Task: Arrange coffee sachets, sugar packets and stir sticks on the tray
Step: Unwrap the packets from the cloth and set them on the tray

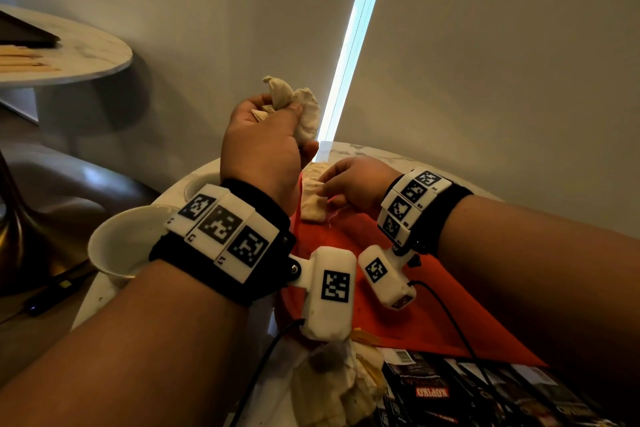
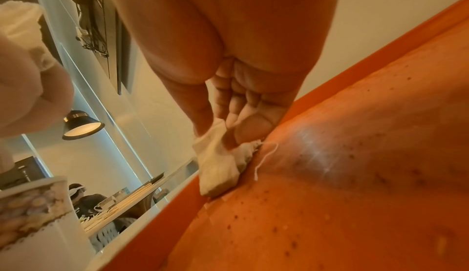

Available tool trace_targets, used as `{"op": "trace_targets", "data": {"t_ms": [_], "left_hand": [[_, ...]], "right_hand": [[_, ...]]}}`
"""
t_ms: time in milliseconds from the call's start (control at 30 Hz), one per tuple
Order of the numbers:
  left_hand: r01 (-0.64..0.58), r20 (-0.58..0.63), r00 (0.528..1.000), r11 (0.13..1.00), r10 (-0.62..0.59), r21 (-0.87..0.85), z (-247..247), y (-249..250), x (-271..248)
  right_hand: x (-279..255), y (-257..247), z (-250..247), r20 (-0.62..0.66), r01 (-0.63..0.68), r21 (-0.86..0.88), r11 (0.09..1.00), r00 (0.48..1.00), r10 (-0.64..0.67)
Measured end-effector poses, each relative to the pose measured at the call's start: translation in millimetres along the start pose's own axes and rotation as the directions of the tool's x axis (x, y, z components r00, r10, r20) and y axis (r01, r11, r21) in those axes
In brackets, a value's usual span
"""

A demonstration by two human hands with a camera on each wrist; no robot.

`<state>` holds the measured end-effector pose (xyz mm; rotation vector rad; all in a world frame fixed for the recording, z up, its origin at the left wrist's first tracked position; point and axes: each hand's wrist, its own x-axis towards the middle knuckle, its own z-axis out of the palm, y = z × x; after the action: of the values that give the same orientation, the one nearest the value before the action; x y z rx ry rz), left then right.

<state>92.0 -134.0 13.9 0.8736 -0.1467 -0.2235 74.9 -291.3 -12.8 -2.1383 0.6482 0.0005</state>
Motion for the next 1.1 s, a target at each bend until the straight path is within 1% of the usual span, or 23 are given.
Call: {"op": "trace_targets", "data": {"t_ms": [133,167,200,267,300,333,400,533,667,733,967,1033,1100], "left_hand": [[0.006,0.007,1.000,1.000,-0.006,0.002,0.3,0.8,-1.2],[0.006,0.010,1.000,1.000,-0.006,0.006,0.4,1.0,-1.5],[0.006,0.010,1.000,1.000,-0.006,0.007,0.4,1.2,-1.7],[0.011,0.007,1.000,1.000,-0.011,0.004,0.7,1.5,-2.1],[0.015,0.004,1.000,1.000,-0.015,0.003,0.6,1.5,-1.9],[0.018,0.004,1.000,1.000,-0.018,0.003,0.6,1.5,-1.9],[0.025,0.010,1.000,1.000,-0.025,0.006,0.2,1.6,-1.7],[0.025,0.019,1.000,0.999,-0.025,0.020,-1.2,1.8,-0.9],[0.033,0.012,0.999,0.999,-0.033,0.009,-1.1,1.4,0.3],[0.037,0.014,0.999,0.999,-0.037,0.003,-0.8,1.1,0.7],[0.061,0.029,0.998,0.998,-0.060,-0.001,-1.4,0.8,1.6],[0.080,0.043,0.996,0.997,-0.079,-0.017,-0.9,-0.2,1.1],[0.099,0.057,0.994,0.994,-0.097,-0.040,0.1,-1.5,-0.1]], "right_hand": [[-4.1,0.4,-8.4,-0.161,0.058,0.004,0.998,0.985,-0.056],[-4.9,0.6,-9.1,-0.160,0.072,0.038,0.997,0.985,-0.065],[-5.8,0.5,-9.0,-0.117,0.073,0.085,0.994,0.991,-0.063],[-8.9,-0.3,-5.0,0.062,0.008,0.155,0.988,0.998,-0.018],[-10.3,-1.1,-1.4,0.152,-0.038,0.157,0.987,0.988,0.013],[-10.9,-1.5,2.2,0.212,-0.075,0.152,0.986,0.976,0.041],[-9.8,-1.3,9.0,0.247,-0.117,0.155,0.981,0.966,0.076],[-2.8,1.0,15.6,0.203,-0.122,0.172,0.977,0.975,0.086],[3.8,4.8,18.0,0.226,-0.151,0.214,0.965,0.969,0.102],[3.3,4.5,17.8,0.209,-0.145,0.224,0.964,0.973,0.098],[-6.0,4.0,14.5,0.152,-0.098,0.229,0.969,0.986,0.064],[-10.1,2.9,10.2,0.135,-0.062,0.223,0.973,0.990,0.032],[-12.1,1.6,2.7,0.070,0.006,0.199,0.980,0.997,-0.021]]}}
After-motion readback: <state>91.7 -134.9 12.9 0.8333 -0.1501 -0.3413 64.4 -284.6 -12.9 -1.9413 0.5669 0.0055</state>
